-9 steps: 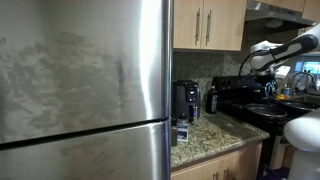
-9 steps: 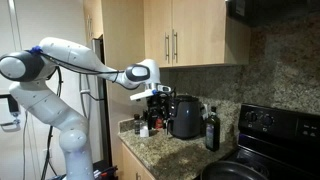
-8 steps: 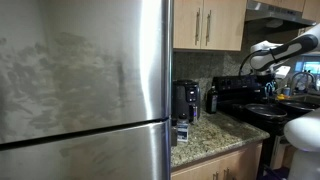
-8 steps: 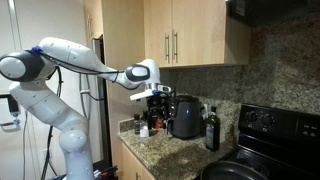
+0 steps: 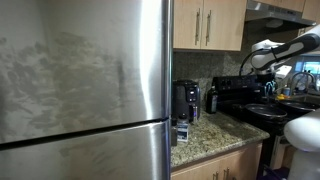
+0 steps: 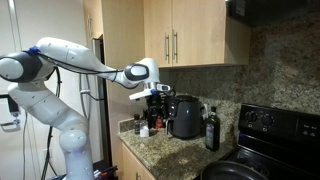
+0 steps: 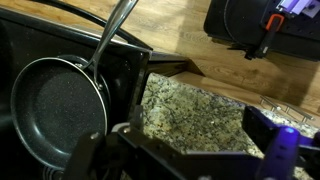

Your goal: Open the right door of the first upper cabinet from the left

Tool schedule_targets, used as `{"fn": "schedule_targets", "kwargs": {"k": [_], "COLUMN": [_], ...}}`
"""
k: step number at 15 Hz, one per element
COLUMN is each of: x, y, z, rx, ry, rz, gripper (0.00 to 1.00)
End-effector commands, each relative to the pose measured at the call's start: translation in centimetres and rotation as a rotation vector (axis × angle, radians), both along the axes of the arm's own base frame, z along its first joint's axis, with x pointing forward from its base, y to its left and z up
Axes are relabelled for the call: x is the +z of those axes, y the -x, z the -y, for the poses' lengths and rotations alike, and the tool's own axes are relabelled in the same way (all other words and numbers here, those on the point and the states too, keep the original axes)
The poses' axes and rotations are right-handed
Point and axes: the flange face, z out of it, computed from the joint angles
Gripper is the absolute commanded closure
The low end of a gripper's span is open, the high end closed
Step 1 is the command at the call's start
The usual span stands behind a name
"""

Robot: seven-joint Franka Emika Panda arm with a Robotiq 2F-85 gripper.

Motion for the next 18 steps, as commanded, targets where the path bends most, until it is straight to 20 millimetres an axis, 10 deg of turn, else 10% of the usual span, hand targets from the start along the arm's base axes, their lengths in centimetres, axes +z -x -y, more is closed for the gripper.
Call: {"fn": "schedule_targets", "kwargs": {"k": [1,7,8,12,18], "x": [2.1,9.9,9.0,9.9,20.6], "y": [0.7,8.7,5.2,5.9,8.1], "z": [-2.2,-4.8,-4.4,-5.1,-11.3], "rx": [0.066,0.115,0.094,0.109,0.229], "ry": [-0.028,-0.045,-0.024,-0.040,-0.241], "rz": [0.140,0.427,0.343,0.389,0.707], "gripper": [0.00,0.00,0.00,0.00,0.00]}}
